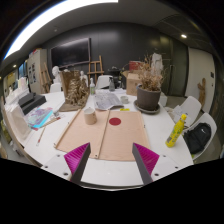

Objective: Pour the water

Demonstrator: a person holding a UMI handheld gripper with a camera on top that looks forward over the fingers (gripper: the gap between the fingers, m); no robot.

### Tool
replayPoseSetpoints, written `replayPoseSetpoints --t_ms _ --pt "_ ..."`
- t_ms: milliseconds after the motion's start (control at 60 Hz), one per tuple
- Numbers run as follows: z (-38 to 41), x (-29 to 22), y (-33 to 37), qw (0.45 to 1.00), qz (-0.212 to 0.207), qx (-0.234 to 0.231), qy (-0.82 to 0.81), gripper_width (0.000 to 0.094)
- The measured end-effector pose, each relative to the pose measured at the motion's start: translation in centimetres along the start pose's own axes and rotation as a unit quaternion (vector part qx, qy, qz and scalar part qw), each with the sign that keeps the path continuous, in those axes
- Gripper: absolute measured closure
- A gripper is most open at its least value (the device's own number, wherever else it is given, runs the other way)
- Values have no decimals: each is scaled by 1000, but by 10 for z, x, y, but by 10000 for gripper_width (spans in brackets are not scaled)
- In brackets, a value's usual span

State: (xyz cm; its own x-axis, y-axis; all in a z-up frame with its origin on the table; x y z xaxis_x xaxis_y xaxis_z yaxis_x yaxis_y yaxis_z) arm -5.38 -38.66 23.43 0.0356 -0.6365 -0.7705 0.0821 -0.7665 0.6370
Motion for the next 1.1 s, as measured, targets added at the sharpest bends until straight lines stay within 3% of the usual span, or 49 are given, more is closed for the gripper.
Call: replayPoseSetpoints --t_ms 433,817,883,983,1100 --pt "-292 48 -89 996 -26 83 -10 77" --pt "-370 16 -208 993 -87 70 -36 88" --pt "-374 15 -228 994 -83 66 -32 172" --pt "-374 18 -239 993 -81 78 -36 451" --pt "-375 17 -239 991 -90 81 -51 537"
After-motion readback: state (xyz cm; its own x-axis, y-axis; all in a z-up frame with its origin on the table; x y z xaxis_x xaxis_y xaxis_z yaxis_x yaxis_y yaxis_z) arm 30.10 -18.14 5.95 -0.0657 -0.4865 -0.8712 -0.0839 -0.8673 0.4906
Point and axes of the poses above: the point between the fingertips, and its own axes, seen from behind it with the camera up: z to the left, x down, y backward, against the way the camera looks, the point moved 2 cm from there along y, backward, against the way the camera looks, and after that the axes turned 7 degrees about z, right-handed, at the moved point
